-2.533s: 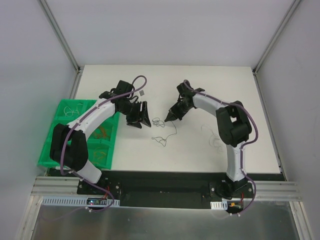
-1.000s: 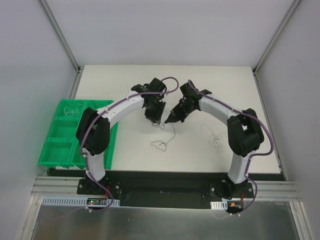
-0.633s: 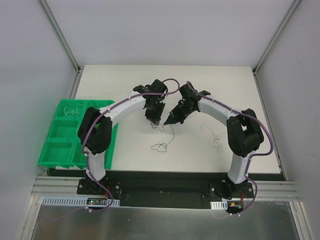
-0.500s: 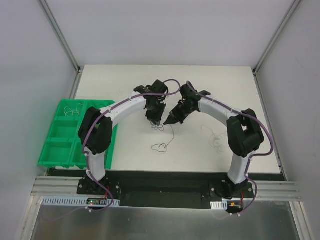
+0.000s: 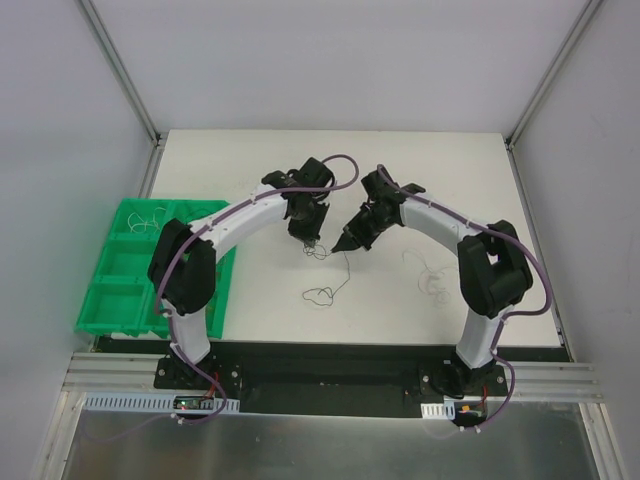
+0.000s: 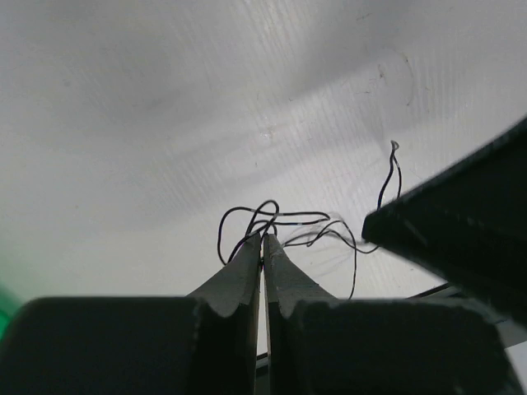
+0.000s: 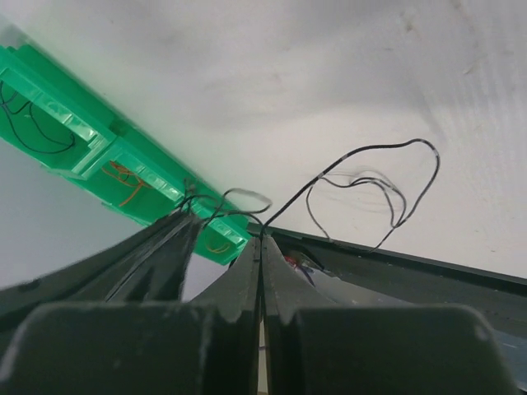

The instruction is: Untangle the cables

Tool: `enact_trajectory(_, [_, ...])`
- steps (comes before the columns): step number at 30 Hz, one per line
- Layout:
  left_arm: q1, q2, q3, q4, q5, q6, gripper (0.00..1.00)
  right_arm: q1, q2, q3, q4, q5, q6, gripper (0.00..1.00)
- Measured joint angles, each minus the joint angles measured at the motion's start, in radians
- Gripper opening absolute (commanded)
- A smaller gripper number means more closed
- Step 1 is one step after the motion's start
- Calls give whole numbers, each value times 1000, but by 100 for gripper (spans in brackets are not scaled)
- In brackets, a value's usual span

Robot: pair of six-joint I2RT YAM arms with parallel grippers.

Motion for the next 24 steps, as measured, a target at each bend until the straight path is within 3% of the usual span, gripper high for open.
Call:
enact_trajectory(4, [1,-132,-43,2,-32,0,0,-45,-8,-21,-27,35,-44,1])
enact_trajectory(13, [3,-572,-229,26,-124,-5,0,-287,-58,-56,-124,158,-212,1])
enact_trajectory(18, [53,-647,-282,-5,-212,-18,0,-359,-91,-55,-174,220,-313,1])
enact_trajectory(24, [187,-731,-281,-27,-352,-33,0,-385,-121,-40,-227,263,-442,1])
